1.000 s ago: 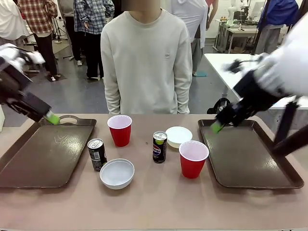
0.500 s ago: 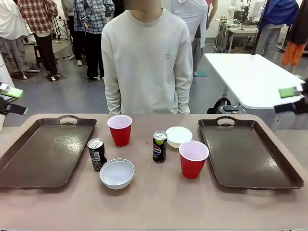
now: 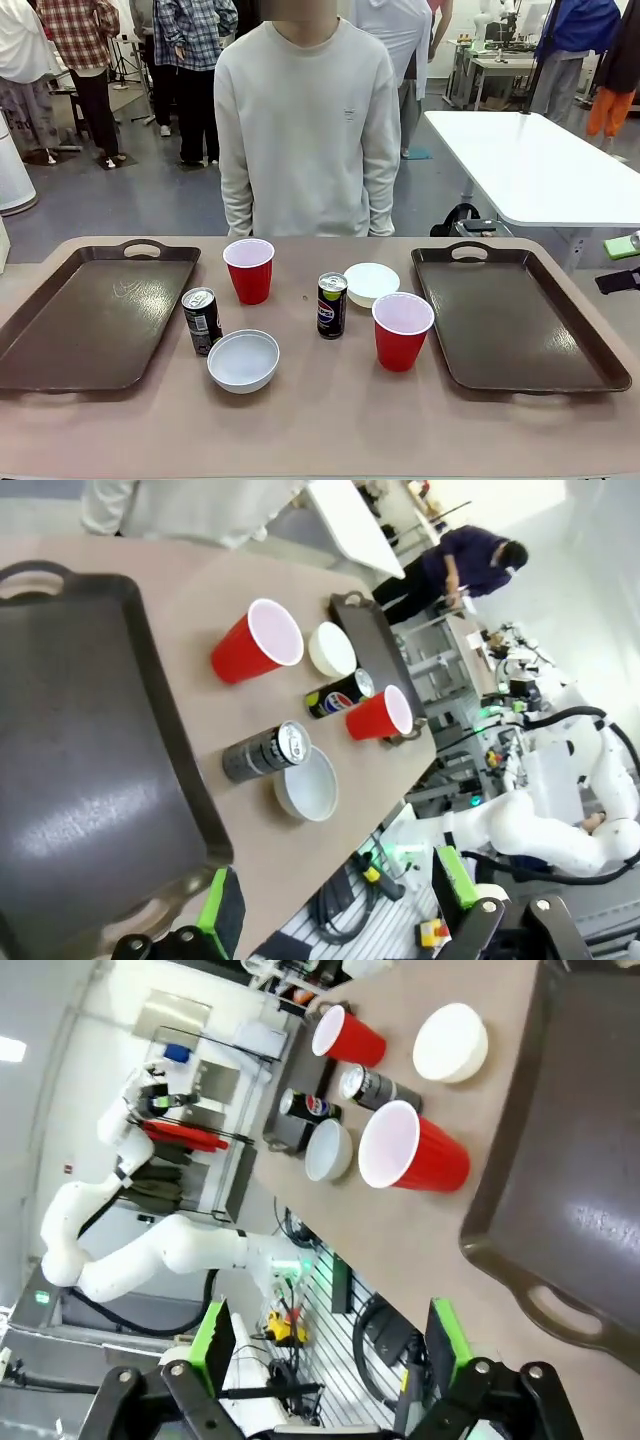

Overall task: Prepare tableware on both trays.
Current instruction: Pick up a Picnic Bowl from the table and place it on a Handle tray.

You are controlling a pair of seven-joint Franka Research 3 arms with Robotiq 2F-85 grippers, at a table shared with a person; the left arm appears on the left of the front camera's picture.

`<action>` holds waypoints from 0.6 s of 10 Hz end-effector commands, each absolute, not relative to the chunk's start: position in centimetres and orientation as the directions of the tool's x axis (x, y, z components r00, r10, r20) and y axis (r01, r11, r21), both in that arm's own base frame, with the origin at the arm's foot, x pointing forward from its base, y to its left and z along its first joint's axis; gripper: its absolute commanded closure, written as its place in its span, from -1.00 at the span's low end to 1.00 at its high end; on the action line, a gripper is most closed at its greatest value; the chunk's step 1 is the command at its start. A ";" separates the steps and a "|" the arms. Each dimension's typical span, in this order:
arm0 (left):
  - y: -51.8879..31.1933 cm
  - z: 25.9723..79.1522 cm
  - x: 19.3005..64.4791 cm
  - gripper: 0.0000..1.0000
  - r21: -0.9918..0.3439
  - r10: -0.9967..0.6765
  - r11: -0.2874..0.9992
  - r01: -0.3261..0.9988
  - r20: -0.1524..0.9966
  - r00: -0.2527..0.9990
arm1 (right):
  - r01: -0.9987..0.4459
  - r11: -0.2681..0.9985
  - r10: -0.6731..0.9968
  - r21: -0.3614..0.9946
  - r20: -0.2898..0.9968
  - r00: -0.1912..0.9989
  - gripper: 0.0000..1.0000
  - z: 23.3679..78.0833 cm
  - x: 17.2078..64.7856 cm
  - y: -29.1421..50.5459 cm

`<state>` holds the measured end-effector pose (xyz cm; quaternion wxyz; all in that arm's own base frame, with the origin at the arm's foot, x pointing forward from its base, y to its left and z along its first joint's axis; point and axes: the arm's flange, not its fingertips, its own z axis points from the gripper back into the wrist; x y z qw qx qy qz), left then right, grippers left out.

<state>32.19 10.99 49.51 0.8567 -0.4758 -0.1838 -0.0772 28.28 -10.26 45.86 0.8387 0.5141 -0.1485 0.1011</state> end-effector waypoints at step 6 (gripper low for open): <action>9.6 49.5 32.5 -1.00 -0.773 0.007 0.550 0.315 0.382 0.924 | -0.323 0.471 0.035 0.821 0.349 0.937 -1.00 46.2 28.2 -9.7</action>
